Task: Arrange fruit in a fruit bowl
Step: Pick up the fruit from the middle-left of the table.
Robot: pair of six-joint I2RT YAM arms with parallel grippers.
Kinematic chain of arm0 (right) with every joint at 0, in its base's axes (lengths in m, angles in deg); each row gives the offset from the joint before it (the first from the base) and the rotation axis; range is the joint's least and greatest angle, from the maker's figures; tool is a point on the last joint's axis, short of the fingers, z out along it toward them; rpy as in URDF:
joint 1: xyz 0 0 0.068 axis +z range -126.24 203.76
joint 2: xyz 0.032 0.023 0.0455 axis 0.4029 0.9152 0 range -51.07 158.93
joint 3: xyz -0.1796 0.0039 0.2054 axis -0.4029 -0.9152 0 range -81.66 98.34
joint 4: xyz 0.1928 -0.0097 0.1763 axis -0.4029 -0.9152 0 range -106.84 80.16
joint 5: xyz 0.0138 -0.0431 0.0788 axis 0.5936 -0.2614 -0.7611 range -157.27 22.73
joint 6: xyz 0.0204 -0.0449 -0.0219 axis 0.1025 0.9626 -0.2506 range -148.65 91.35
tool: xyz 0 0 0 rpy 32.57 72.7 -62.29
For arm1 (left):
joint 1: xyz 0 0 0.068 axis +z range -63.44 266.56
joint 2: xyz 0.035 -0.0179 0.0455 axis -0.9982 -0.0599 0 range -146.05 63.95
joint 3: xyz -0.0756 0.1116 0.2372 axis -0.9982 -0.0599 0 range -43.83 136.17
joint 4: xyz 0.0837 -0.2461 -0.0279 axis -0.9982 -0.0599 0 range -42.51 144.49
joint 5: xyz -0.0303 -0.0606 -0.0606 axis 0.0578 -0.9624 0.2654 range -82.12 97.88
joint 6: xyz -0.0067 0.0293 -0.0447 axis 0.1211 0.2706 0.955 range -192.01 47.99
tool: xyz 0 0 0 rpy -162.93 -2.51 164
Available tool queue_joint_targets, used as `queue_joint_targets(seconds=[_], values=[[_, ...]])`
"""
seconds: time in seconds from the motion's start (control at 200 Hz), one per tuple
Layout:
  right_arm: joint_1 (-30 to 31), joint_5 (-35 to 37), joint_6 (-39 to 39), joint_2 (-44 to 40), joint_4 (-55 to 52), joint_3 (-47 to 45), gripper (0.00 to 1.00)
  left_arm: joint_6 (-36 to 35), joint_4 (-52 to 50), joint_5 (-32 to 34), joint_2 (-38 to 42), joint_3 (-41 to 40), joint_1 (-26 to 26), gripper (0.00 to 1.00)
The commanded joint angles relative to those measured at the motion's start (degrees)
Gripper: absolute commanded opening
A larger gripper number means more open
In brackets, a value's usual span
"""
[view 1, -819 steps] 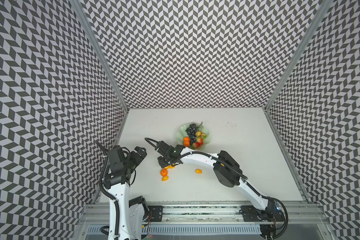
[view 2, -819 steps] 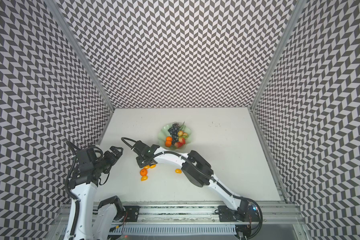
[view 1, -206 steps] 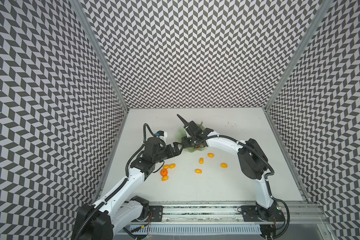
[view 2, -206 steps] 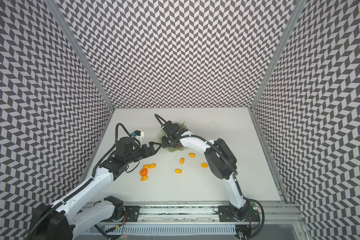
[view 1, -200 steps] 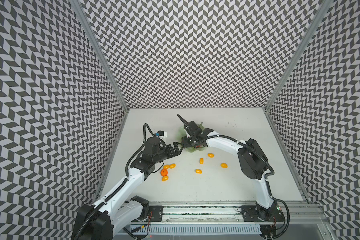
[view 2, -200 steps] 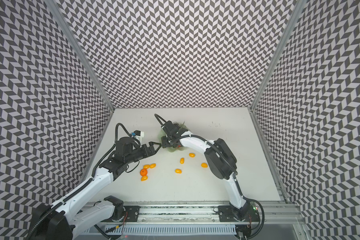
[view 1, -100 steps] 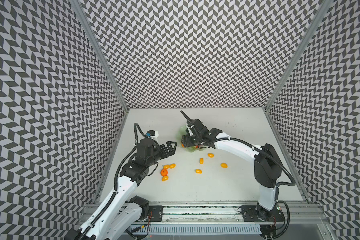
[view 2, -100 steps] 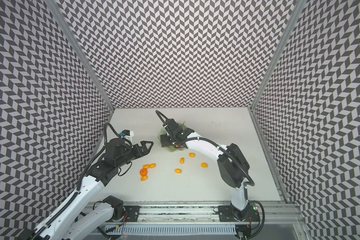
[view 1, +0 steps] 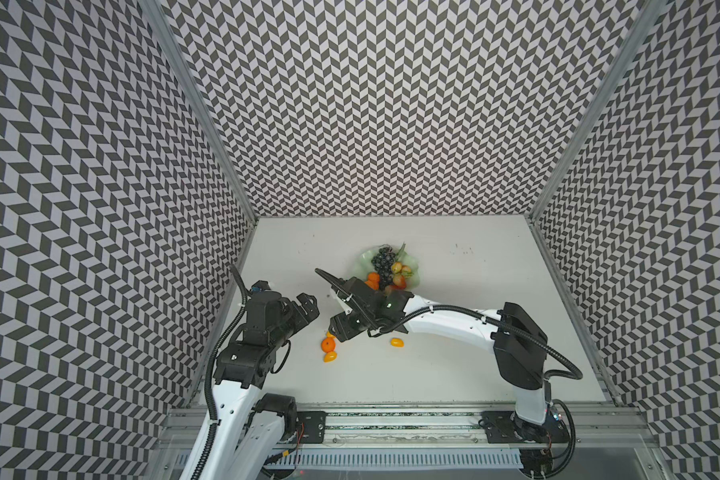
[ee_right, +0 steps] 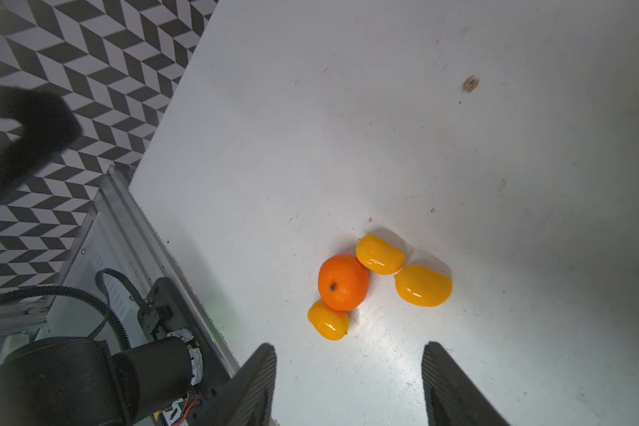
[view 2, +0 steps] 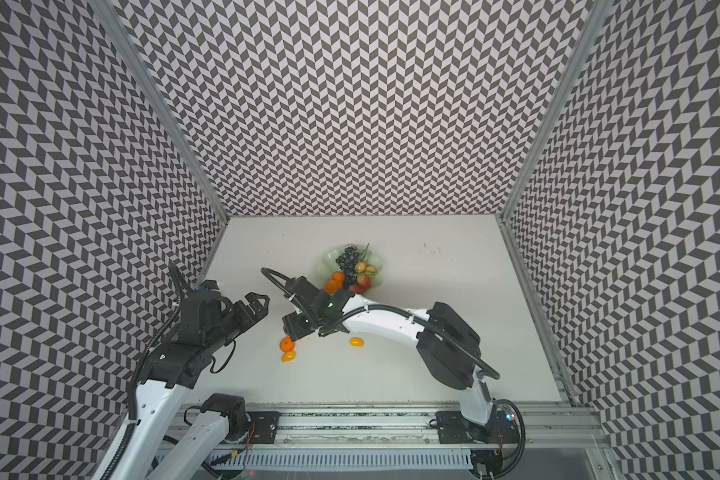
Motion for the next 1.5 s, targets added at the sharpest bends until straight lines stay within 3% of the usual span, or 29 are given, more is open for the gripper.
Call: queue_joint_targets(seconds=[0.0,0.361,0.541,0.921,1.497], values=[[1.77,-1.31,-2.80,3.18,0.07,2.80,0.61,1.92,-2.98,-1.47,0.82,0.90,3.06,1.00],[2.79,-2.47,-6.64,10.94,-4.62,10.40,0.61,0.53,1.43,-14.72,1.38,-1.82,17.16,1.00],[2.79,-1.06,-6.93,14.11,-7.80,14.13,0.61,-1.11,1.88,-18.59,0.92,-2.55,21.81,1.00],[2.79,-0.17,-6.67,19.58,-11.70,20.55,0.61,-4.39,1.90,-20.21,-0.60,-1.93,25.75,1.00],[2.79,1.73,-6.46,24.19,-16.64,25.07,0.58,-4.95,3.01,-22.17,-1.62,-2.78,26.46,1.00]])
